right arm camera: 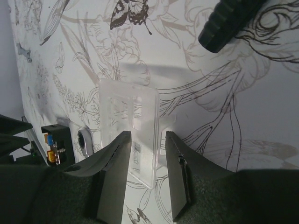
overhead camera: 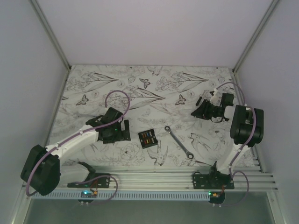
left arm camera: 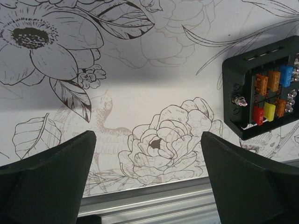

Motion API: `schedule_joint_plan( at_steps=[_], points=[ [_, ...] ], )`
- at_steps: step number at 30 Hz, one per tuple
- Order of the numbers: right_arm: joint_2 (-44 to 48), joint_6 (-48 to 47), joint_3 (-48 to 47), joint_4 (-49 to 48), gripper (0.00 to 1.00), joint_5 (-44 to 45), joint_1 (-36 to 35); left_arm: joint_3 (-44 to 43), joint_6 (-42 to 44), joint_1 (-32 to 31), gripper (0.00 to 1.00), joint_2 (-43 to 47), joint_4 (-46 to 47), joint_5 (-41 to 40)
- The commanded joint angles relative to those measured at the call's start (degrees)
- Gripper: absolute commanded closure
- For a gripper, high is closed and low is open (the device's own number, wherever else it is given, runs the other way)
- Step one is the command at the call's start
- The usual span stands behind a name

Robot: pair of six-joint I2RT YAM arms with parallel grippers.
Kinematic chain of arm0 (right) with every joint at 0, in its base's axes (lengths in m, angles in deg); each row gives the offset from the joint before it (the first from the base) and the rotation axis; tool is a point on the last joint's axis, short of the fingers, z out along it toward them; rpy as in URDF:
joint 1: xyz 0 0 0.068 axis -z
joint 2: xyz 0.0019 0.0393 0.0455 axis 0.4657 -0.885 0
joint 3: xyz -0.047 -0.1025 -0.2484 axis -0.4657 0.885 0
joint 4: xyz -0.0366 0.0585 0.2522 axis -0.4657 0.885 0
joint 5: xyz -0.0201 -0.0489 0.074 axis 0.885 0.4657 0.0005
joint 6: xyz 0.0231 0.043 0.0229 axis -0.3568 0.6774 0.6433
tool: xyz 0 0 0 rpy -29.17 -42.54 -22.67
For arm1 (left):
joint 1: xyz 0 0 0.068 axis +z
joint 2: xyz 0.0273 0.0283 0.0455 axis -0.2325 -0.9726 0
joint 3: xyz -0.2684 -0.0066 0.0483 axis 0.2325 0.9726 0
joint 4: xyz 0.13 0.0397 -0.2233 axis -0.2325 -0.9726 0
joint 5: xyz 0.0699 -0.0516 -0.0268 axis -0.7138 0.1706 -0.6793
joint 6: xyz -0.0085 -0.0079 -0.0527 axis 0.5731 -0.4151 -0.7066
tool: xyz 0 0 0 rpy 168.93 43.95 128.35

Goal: Snap on the fuse box
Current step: Pick up the fuse box cover from the center of the board.

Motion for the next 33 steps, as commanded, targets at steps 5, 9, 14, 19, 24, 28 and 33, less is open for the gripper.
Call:
schedule_joint_plan(
  at_steps=[5,9,14,19,24,28,33],
  points=[
    [-2.0,-0.5,-0.3,-3.3,0.74,-5.2,0.1,0.1,0.0,0.4,0.00,-0.1,-0.9,0.8],
    [-0.1,0.2,0.5,-3.9,0.87,-7.6,0.0,0.1,-0.2,0.5,0.00,0.0,-0.7,1.7],
    [5.0,6.1,3.9,-8.4,1.00,-10.3,-0.5,0.9,-1.1,0.7,0.00,1.5,0.0,2.9],
    [11.6,11.2,7.1,-11.6,1.00,-10.4,-5.6,1.3,-2.7,0.9,0.00,4.2,0.1,3.8],
    [19.3,21.1,12.2,-20.9,1.00,-7.4,-12.0,1.9,-4.2,1.0,0.01,7.8,0.1,4.3],
    [23.5,27.2,15.2,-26.6,1.00,-3.9,-19.0,2.5,-5.5,1.0,0.01,10.2,0.1,4.4],
    [24.7,36.7,19.1,-37.7,1.00,-0.3,-27.5,2.9,-7.3,1.0,0.01,12.5,0.3,4.1]
  ],
)
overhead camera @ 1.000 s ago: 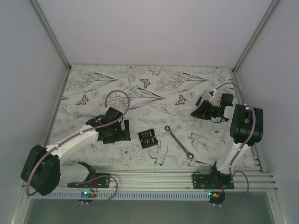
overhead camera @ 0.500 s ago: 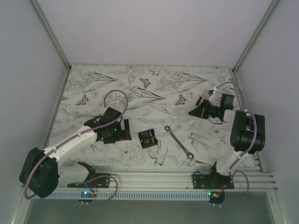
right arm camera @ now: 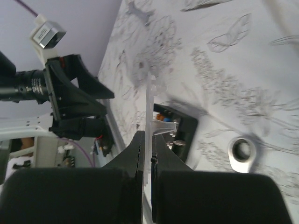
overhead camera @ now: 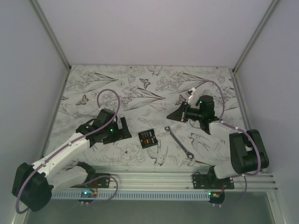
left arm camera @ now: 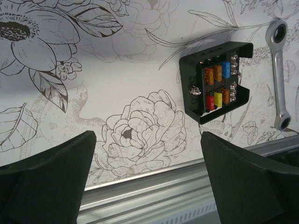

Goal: Snap on the fuse box
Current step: Pick up the fuse box cover from the center of the board, then close the fuse box cover on the fuse box base.

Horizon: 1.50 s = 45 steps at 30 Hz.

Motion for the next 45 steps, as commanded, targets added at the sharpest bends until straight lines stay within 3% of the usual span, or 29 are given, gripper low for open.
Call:
schedule_joint_plan(
  at_steps=[1,7,11,18,45],
  points=[
    [0.8,10.9,2.6,-13.3,1.00,5.0,-6.6,1.1,-2.4,0.3,0.01,2.2,-0.2,0.6],
    [-3.6,16.5,3.1,-20.4,1.00,8.8,-16.4,1.1,-4.4,0.3,0.02,2.4,0.9,1.6],
    [-7.9,17.3,2.8,-22.7,1.00,8.1,-19.3,1.0,-5.4,0.1,0.05,1.2,1.9,3.1],
    [-10.1,14.6,3.2,-18.5,1.00,6.1,-19.5,0.8,-5.9,-0.4,0.08,0.2,2.9,3.9],
    [-15.1,14.8,6.4,-20.3,1.00,4.3,-18.7,-0.3,-6.4,-2.8,0.08,-3.6,3.6,3.4]
  ],
)
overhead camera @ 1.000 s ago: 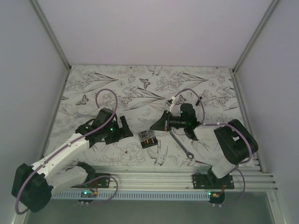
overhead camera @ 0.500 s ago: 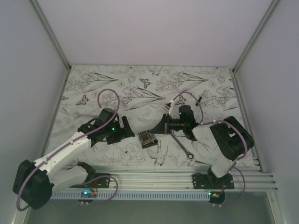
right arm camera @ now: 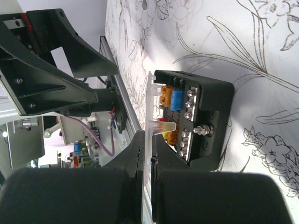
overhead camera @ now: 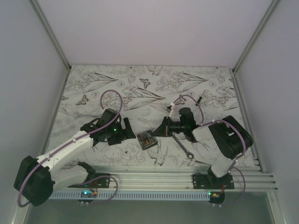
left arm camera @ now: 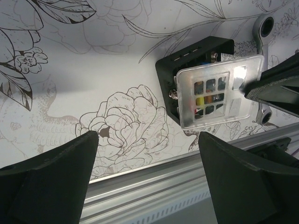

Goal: Snap on the fuse box
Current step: Close the fuse box cover on the fuse box base.

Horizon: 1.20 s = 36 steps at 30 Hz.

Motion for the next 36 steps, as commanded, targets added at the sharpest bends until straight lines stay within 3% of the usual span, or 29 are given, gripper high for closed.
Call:
schedule_joint_plan(
  at_steps=[1,4,6,12,25,31,36],
  points=[
    [-1.9,-0.2,0.6,-2.4,0.99,-0.7,0.3,-0.6,-0.5,-0.6,0.08,-0.7,0.3,0.2],
    [-2.4,-0.6,0.7,-2.3,0.90,-0.6,0.5,-0.7,-0.5,-0.7,0.08,-1.0,0.4,0.2],
    [-2.3,-1.2,0.6,-1.5,0.78,-0.4,0.7,-0.8,-0.5,-0.9,0.08,-1.3,0.3,0.1],
    [-0.7,-6.2,-1.9,6.4,0.53,1.2,0.6,-1.5,-0.6,-1.5,0.08,-3.1,0.5,0.1],
    [9.1,-21.6,-10.8,31.4,0.45,13.7,-1.6,-4.0,-2.0,-2.5,0.12,-8.2,3.4,1.3],
    [13.3,-26.6,-13.8,43.0,0.26,27.0,-6.2,-6.8,4.9,-3.0,0.11,-9.9,2.6,2.0],
    [15.7,-26.0,-12.7,45.2,0.23,31.8,-7.0,-8.9,8.5,-3.5,0.10,-12.9,-0.6,1.9]
  ],
)
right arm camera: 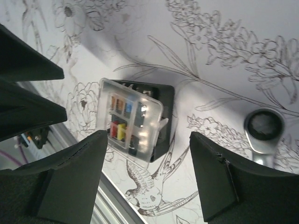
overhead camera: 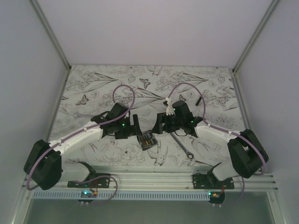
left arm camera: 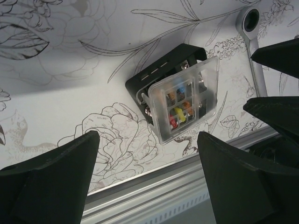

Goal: Snap on the fuse box
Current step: Close the fuse box cover on the fuse box base.

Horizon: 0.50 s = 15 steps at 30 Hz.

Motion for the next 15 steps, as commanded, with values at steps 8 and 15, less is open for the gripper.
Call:
schedule_joint_plan(
  at_steps=[8,15],
  points=[
    [-1.3,0.0,-6.6,8.5,0.02,18.3,-9.6,0.5,-1.5,4.4,0.08,-4.2,-2.5,2.2],
    [-6.1,2.6,-13.9,15.7,0.01,33.5,-18.5,4.9,0.1,11.9,0.02,4.9,-3.8,2.7]
  ],
)
